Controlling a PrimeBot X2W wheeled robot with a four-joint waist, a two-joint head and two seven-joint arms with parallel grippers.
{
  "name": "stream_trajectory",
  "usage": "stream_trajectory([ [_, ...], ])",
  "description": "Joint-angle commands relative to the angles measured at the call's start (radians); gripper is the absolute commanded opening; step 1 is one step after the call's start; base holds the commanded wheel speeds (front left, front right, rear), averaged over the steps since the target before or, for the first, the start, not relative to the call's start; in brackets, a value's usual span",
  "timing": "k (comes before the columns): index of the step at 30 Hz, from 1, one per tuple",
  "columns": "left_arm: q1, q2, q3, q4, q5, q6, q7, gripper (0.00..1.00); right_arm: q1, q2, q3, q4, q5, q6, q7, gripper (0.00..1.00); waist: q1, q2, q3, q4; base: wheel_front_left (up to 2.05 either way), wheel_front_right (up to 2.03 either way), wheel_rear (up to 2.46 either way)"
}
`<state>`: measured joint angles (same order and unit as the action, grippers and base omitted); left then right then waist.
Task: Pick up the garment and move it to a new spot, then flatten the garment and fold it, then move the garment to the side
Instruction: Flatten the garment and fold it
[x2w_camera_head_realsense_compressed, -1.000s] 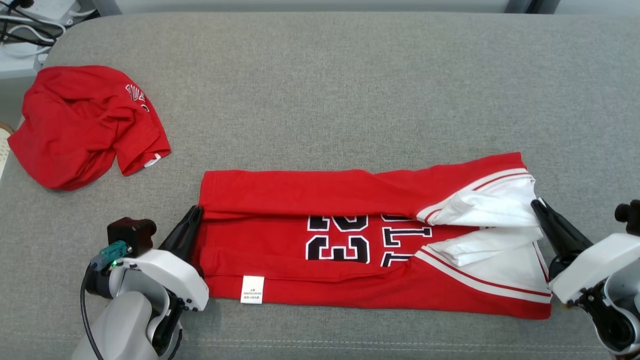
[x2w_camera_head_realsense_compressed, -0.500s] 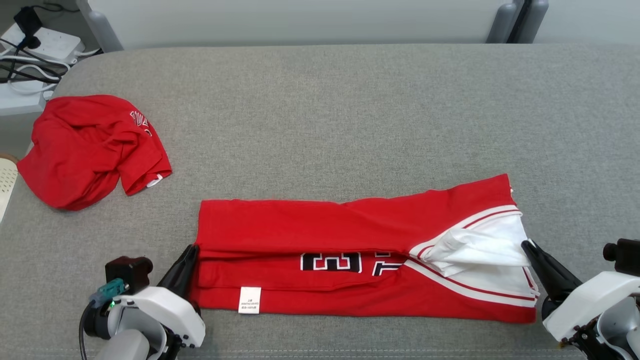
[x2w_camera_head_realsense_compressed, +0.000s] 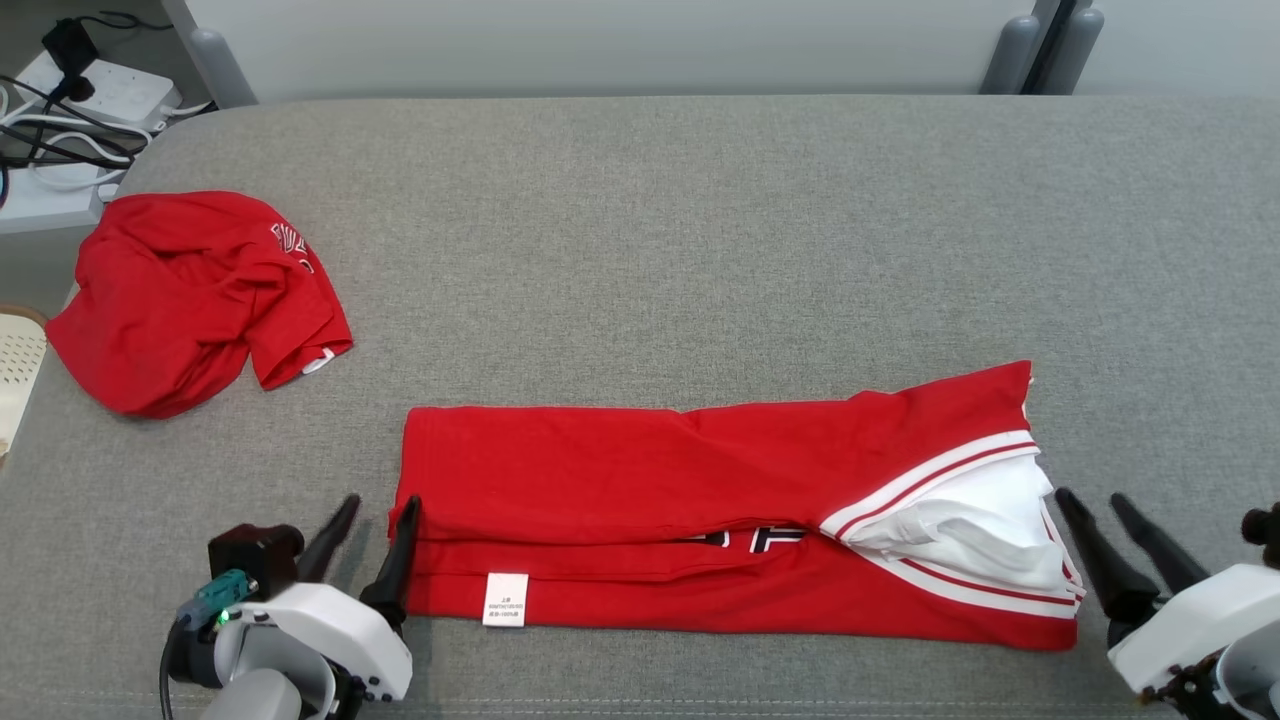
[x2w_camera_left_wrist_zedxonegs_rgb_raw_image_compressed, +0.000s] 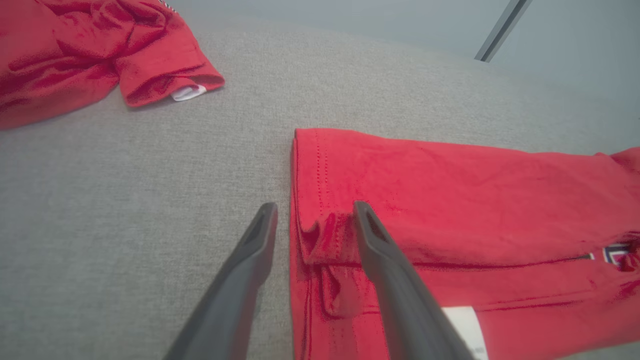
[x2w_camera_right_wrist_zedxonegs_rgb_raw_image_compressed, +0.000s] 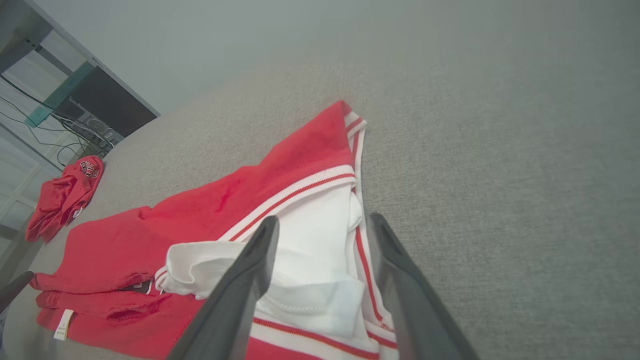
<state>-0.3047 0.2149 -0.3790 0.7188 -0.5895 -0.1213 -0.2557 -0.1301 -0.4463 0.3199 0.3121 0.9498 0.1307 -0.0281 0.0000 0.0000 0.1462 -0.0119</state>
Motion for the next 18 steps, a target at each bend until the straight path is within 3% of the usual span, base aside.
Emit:
stream_trajectory([
  [1, -0.010, 0.029, 0.052, -0.042, 0.027, 0.019, -0.006, 1.00, -0.018, -0.023, -0.006, -0.010, -0.022, 0.000, -0.035, 1.00, 0.0000, 0.0000, 0.004, 0.000, 0.00, 0.00, 0.00],
  [7, 0.023, 0.008, 0.100, -0.107, 0.094, 0.037, -0.006, 1.00, -0.072, 0.018, -0.017, 0.061, -0.099, 0.000, -0.062, 1.00, 0.0000, 0.0000, 0.014, 0.004, 0.00, 0.00, 0.00],
  [18, 0.019, -0.026, 0.129, -0.121, 0.153, 0.018, -0.006, 1.00, -0.158, 0.092, -0.010, 0.253, -0.211, 0.000, -0.055, 1.00, 0.0000, 0.0000, 0.038, 0.040, 0.00, 0.00, 0.00],
])
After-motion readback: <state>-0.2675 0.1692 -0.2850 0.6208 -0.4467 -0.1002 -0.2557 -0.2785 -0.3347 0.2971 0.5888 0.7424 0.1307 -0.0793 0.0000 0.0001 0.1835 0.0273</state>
